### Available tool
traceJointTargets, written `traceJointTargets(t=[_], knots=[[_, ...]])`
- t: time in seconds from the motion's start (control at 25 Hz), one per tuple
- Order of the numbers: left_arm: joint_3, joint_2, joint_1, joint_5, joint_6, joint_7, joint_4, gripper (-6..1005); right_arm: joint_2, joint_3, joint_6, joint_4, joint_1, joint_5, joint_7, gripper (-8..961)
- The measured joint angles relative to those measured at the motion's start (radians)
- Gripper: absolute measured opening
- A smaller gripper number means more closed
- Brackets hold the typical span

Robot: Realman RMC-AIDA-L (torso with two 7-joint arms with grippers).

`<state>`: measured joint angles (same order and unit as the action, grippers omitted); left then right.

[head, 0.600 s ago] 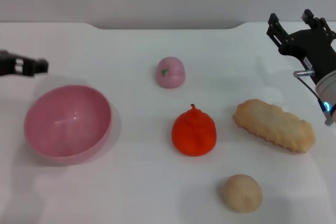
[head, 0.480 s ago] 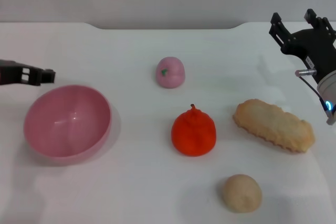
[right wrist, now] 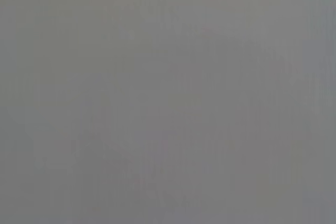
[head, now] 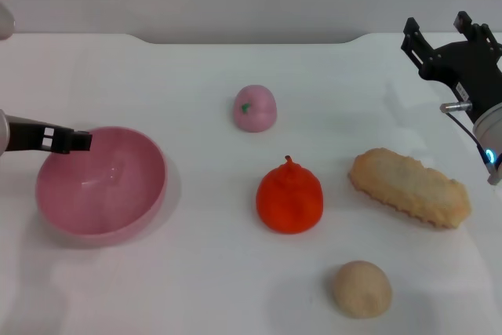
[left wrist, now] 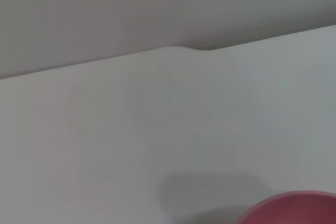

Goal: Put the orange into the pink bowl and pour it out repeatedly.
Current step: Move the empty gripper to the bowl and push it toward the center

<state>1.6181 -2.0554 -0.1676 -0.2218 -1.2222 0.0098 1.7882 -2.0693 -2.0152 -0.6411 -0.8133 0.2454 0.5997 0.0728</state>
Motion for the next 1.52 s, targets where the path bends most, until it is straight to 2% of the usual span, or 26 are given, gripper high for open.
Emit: traceJointTargets(t=[0.84, 1.12, 1.52], knots=[[0.02, -0.002, -0.02, 0.006, 0.056, 0.008, -0.123, 794, -0.002, -0.009, 0.0, -0.01, -0.008, -0.003, 0.003, 788], [0.027, -0.002, -0.075, 0.006, 0.085, 0.008, -0.222, 793, -0.002, -0.009, 0.0, -0.015, -0.009, -0.003, 0.004, 788], [0.028, -0.001, -0.104, 0.0, 0.095, 0.011, -0.274, 792, -0.003, -0.009, 0.0, -0.017, -0.011, -0.003, 0.004, 788]])
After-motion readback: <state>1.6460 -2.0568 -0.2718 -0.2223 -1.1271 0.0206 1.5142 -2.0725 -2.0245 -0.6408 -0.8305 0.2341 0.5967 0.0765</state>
